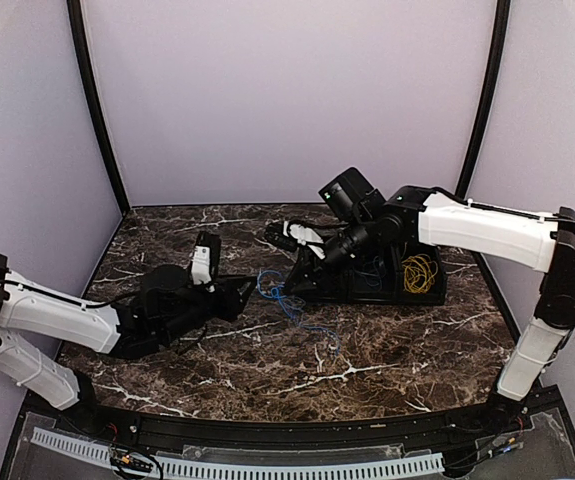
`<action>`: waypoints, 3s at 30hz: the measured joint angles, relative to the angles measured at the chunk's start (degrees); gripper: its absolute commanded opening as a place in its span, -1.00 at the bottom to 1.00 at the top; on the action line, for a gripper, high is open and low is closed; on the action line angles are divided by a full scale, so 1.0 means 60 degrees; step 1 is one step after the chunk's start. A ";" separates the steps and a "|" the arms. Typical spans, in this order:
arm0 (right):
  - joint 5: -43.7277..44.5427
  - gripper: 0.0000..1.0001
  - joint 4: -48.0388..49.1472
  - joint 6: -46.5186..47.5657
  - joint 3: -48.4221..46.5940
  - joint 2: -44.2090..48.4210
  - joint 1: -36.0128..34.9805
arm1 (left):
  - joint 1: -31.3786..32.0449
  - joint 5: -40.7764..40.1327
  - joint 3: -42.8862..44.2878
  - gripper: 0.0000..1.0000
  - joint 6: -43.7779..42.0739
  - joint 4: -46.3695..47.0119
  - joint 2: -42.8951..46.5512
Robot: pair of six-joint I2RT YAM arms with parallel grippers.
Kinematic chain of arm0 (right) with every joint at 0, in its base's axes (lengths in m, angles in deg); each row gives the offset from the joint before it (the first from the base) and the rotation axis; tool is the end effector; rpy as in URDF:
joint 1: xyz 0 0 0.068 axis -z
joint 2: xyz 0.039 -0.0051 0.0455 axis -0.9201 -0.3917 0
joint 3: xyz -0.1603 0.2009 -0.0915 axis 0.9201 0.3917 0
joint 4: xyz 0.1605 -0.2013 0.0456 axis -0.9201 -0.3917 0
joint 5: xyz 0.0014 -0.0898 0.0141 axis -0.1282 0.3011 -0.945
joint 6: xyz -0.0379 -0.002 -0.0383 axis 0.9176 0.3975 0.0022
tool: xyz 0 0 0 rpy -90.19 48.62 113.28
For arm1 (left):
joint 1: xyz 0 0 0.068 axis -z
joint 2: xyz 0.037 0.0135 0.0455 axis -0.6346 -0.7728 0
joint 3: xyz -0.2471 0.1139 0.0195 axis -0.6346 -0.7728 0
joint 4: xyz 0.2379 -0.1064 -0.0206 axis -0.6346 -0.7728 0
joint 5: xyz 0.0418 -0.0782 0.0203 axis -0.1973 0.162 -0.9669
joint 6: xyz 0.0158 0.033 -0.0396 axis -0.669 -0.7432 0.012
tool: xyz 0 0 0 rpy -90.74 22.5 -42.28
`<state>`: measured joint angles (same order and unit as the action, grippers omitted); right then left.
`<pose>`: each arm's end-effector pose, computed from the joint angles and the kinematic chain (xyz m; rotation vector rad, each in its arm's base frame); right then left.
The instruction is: Untangle the cables
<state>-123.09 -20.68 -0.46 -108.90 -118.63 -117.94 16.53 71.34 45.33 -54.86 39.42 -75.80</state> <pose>0.2225 0.3061 0.2989 -1.6681 1.8053 0.9379 0.1696 -0.2333 0.2173 0.2136 1.7301 -0.8570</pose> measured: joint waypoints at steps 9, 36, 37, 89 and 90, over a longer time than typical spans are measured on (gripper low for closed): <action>0.0259 -1.00 0.0000 0.0022 0.0018 0.0000 0.0000 | -0.0011 0.1275 -0.0623 -0.04 -0.1049 -0.1140 0.2852; 0.0375 -1.00 -0.0259 0.0011 0.0015 -0.0011 0.0095 | 0.0044 0.2677 0.1337 -0.31 -0.1545 -0.1716 -0.0317; 0.0412 -1.00 -0.0273 0.0007 0.0015 -0.0015 0.0113 | 0.0058 0.2637 0.1366 -0.36 -0.1541 -0.1679 -0.0375; -0.0390 -1.00 -0.0568 0.0124 -0.3180 0.0823 0.5206 | -0.3483 0.1665 -0.0772 -0.16 0.1351 -0.1716 0.0834; -0.0302 -1.00 -0.0517 0.0102 -0.3089 0.0823 0.5264 | -0.3483 0.1672 -0.0831 -0.15 0.1330 -0.1759 0.1009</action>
<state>-124.91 -23.78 0.15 -127.43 -113.69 -86.36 -4.37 81.37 40.35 -46.88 28.86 -69.75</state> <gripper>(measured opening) 0.010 0.420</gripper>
